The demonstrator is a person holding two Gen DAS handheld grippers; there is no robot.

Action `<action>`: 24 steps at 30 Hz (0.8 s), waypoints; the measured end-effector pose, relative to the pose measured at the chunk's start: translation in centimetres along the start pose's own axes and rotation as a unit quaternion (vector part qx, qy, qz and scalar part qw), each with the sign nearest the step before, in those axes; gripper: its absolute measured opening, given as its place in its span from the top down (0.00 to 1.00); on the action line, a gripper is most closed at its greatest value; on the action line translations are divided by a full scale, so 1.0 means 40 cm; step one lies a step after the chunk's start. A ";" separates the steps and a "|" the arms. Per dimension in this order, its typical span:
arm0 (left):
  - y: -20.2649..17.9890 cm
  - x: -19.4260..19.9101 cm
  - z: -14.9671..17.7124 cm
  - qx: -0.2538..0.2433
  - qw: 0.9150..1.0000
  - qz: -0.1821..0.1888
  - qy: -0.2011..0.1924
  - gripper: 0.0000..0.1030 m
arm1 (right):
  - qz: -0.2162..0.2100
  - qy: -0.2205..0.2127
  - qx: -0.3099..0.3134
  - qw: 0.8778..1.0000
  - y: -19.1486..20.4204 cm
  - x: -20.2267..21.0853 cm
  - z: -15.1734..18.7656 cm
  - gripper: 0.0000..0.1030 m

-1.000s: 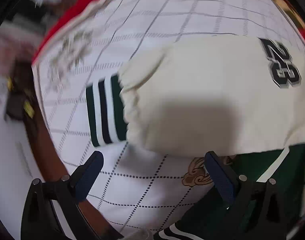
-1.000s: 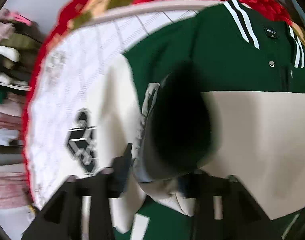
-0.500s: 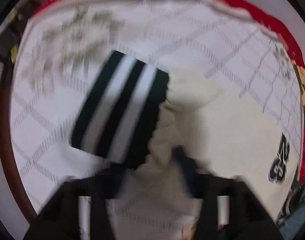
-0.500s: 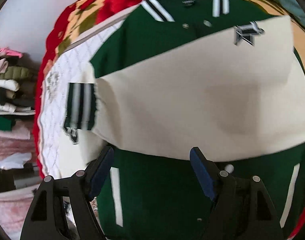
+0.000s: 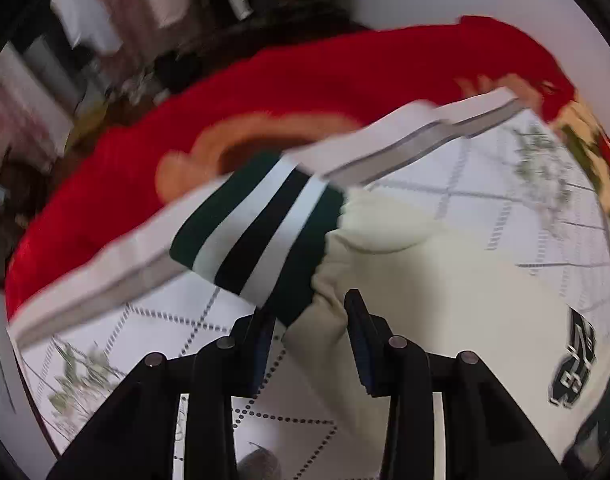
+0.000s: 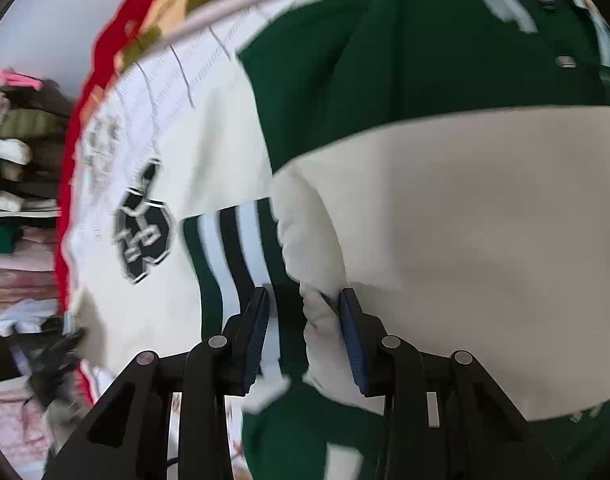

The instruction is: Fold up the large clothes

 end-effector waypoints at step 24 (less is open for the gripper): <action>-1.183 0.585 0.726 -0.519 0.832 0.192 -0.039 0.07 | -0.066 -0.185 -0.471 0.860 -1.105 0.529 0.445 0.61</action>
Point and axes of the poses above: each gripper's, at about its wrist camera, not at the fingertips, and x roughly against the way its jaws point, y to its left, z to its underside, the point moved 3 cm from there along -x, roughly the way its jaws point, and after that the axes turned 2 degrees about -z, right-handed, at the moved point
